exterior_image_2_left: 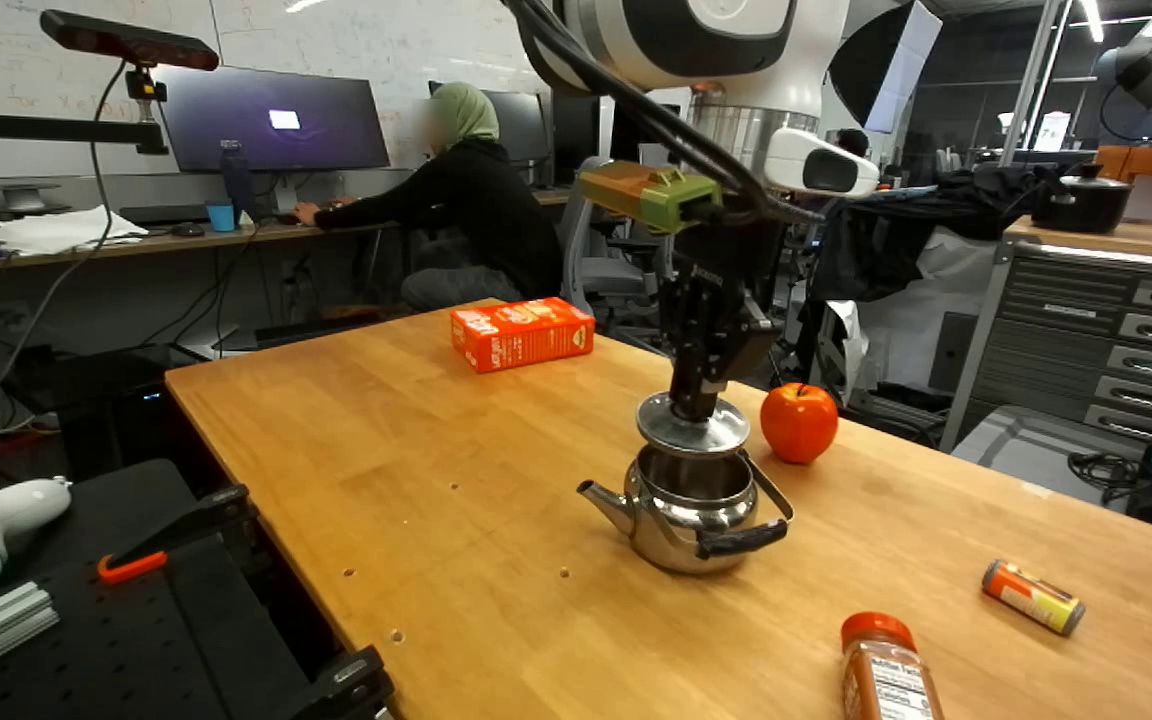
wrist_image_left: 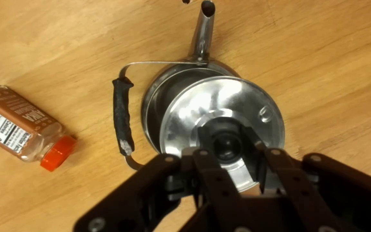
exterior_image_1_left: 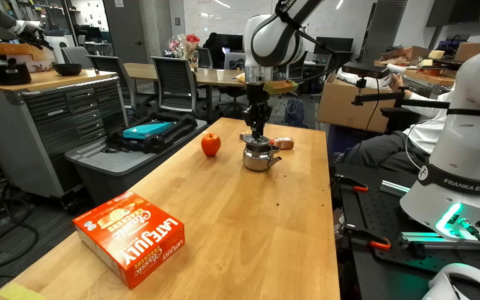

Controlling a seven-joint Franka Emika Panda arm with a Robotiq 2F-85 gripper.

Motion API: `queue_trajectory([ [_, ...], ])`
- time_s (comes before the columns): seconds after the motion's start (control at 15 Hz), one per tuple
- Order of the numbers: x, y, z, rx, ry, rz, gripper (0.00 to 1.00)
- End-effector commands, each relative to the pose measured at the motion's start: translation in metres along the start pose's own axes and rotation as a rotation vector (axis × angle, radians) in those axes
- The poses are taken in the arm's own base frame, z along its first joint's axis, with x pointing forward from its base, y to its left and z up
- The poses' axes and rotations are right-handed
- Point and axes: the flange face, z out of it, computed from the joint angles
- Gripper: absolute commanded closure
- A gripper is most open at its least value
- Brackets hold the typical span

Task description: Pick up the lid and place it on the teapot

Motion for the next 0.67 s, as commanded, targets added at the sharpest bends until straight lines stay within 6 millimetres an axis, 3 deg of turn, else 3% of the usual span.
queue_trajectory([
  [0.0, 0.011, 0.004, 0.005, 0.013, 0.013, 0.030, 0.92],
  [0.6, 0.014, 0.013, 0.020, 0.026, -0.007, 0.061, 0.92],
])
